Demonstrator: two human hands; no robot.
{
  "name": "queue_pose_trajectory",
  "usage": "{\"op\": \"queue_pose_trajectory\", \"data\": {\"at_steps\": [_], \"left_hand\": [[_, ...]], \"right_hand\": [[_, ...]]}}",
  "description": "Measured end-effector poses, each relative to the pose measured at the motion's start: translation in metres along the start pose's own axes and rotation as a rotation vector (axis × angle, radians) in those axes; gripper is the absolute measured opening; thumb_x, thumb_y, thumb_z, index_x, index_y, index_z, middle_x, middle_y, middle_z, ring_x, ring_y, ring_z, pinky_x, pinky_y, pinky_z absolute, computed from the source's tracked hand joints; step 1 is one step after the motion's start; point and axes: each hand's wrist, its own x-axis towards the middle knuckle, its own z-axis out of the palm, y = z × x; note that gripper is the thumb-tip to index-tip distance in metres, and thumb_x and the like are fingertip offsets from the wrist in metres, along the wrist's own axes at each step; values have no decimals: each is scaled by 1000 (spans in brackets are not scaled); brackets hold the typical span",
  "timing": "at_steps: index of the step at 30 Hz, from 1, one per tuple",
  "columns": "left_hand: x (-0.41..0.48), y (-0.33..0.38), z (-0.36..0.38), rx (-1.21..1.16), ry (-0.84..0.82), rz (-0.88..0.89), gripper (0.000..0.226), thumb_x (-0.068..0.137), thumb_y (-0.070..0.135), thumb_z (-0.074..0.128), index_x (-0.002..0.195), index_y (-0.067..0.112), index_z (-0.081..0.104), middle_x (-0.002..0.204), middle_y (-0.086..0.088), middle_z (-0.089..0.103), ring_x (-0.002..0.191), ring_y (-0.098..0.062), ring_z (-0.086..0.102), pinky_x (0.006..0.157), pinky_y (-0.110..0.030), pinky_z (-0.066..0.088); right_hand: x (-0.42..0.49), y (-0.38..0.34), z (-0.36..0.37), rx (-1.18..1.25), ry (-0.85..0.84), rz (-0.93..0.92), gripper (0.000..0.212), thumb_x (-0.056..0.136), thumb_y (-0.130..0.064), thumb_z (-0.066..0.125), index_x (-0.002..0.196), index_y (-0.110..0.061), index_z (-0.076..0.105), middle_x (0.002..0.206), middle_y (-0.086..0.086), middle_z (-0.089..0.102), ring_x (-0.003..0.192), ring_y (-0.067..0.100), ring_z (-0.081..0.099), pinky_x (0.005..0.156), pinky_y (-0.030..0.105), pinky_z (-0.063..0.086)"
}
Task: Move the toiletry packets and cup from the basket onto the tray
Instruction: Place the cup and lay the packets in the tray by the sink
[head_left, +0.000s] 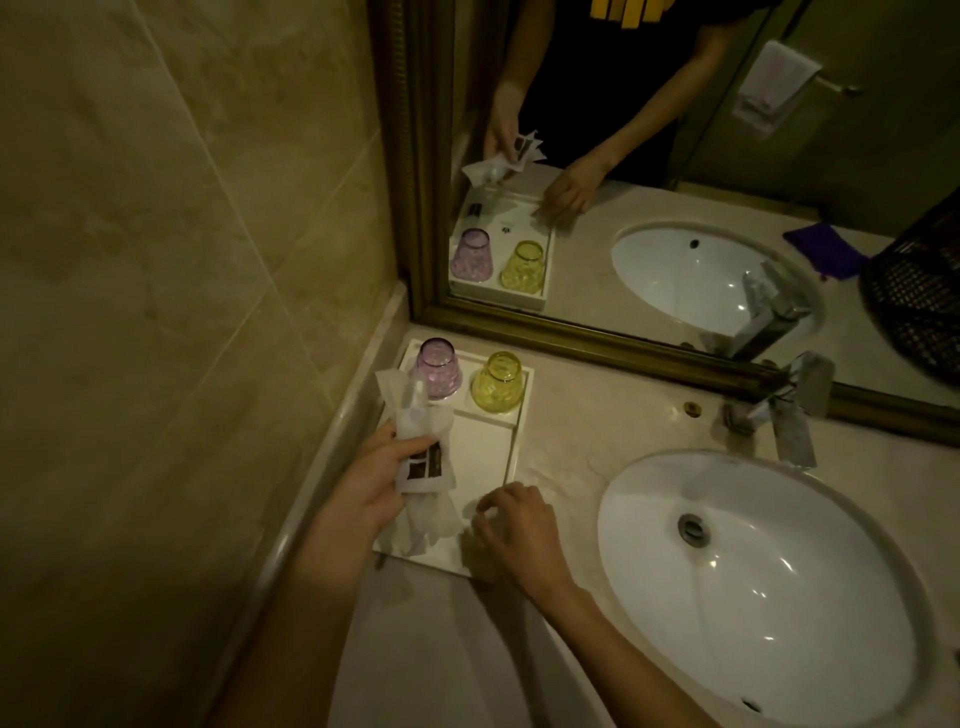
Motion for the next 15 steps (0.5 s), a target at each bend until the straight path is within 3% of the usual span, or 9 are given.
{"op": "queue_pose_trajectory", "data": {"at_steps": [3, 5, 7, 9, 12, 15], "left_hand": [[6, -6, 5, 38, 28, 2, 32, 81, -4, 65, 110, 11, 64, 74, -12, 74, 62, -25, 71, 51, -38, 57], [8, -10, 11, 67, 25, 7, 30, 80, -2, 68, 107, 12, 66, 77, -13, 75, 64, -26, 72, 53, -40, 58], [10, -14, 16, 98, 20, 6, 30, 79, 1, 70, 107, 11, 66, 80, -15, 75, 69, -29, 73, 57, -42, 58], [10, -16, 19, 90, 0, 2, 31, 80, 1, 70, 110, 8, 66, 82, -17, 75, 71, -31, 73, 57, -42, 58], [11, -15, 16, 13, 35, -20, 25, 86, 5, 64, 111, 3, 65, 87, -19, 73, 77, -31, 71, 65, -42, 59], [7, -10, 0, -86, 100, -83, 18, 92, 8, 51, 104, 0, 62, 68, -14, 66, 60, -23, 64, 52, -27, 55]], "right_hand": [[8, -23, -31, 564, 87, 234, 20, 95, -33, 64, 85, -18, 72, 76, -4, 69, 71, 7, 62, 70, 24, 51], [17, -35, -45, 722, 10, 280, 30, 95, -41, 63, 83, -16, 74, 68, -4, 68, 61, 5, 60, 63, 19, 48], [24, -44, -54, 784, -103, 267, 32, 94, -43, 65, 76, -18, 72, 63, -5, 63, 60, 8, 56, 59, 19, 45], [31, -44, -54, 792, -131, 236, 30, 91, -31, 70, 64, -19, 66, 59, 0, 56, 59, 11, 51, 59, 24, 41], [42, -31, -47, 789, -46, 284, 29, 89, -18, 72, 61, -14, 64, 55, 1, 52, 54, 10, 47, 57, 25, 39], [53, -9, -38, 754, 19, 395, 27, 88, -17, 75, 63, -9, 67, 54, 0, 53, 51, 10, 47, 56, 26, 40]]}}
